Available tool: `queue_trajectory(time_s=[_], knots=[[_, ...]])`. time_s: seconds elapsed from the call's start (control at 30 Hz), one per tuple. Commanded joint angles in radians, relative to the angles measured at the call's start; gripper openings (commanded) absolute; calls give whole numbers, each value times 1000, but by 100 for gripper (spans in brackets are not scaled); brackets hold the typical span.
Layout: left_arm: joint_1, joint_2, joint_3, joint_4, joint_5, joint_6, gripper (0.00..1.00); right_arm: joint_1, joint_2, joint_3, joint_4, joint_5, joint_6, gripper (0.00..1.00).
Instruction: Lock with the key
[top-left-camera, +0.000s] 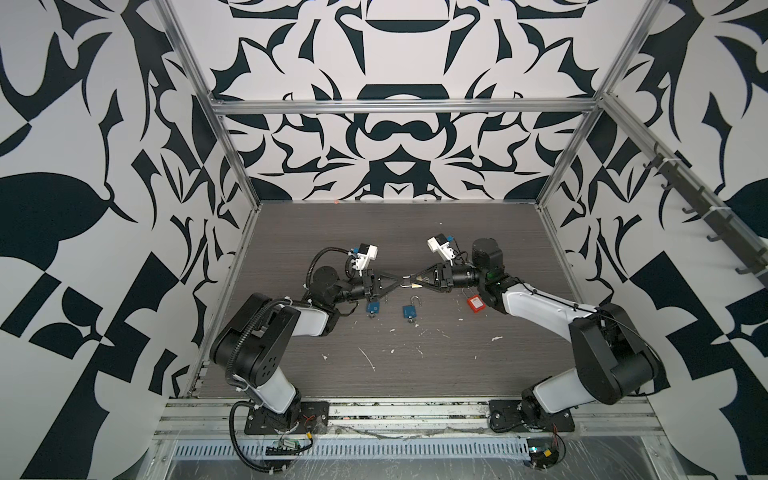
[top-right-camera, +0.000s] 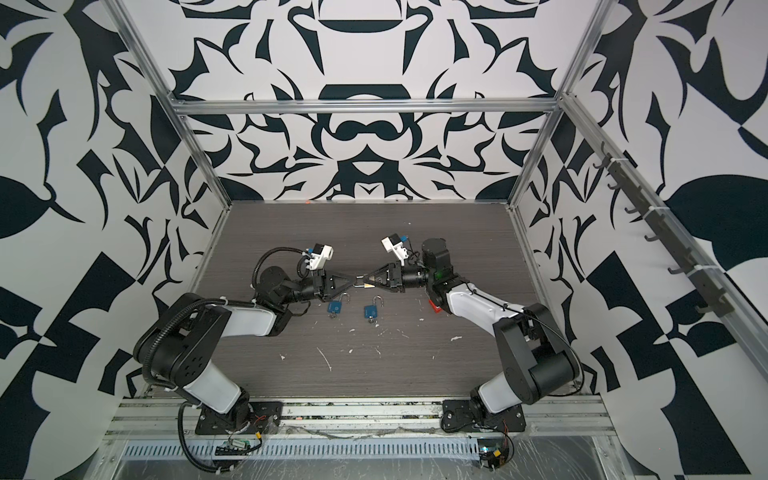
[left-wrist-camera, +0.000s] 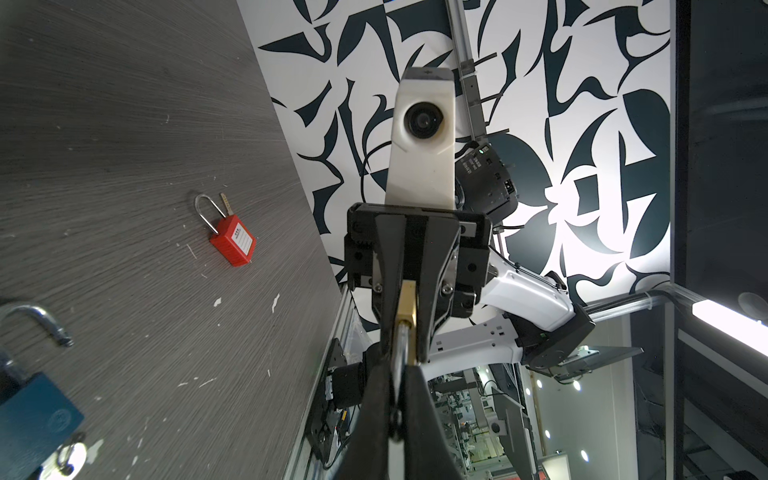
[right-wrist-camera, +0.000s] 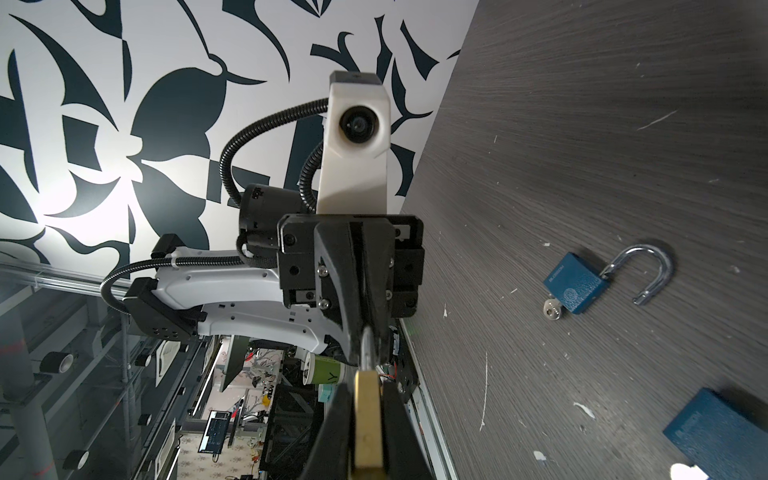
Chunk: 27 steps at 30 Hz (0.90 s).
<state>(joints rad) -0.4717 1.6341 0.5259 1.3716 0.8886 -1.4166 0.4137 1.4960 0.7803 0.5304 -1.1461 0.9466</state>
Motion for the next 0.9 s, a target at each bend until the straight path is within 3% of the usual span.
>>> queue_trajectory(time_s=[0.0, 0.33, 0.63, 0.73, 0.87], knots=[[-1, 2, -7, 53, -38, -2, 0, 2, -49, 1, 15, 11, -16, 14], [5, 11, -23, 53, -77, -5, 0, 2, -67, -13, 8, 6, -16, 24], [12, 14, -21, 53, -74, -7, 0, 0, -72, -21, 4, 9, -20, 23], [12, 15, -21, 53, -71, -8, 0, -4, -73, -20, 6, 14, -19, 20], [12, 14, -23, 53, -70, -8, 0, -18, -74, -16, 13, 21, -5, 4]])
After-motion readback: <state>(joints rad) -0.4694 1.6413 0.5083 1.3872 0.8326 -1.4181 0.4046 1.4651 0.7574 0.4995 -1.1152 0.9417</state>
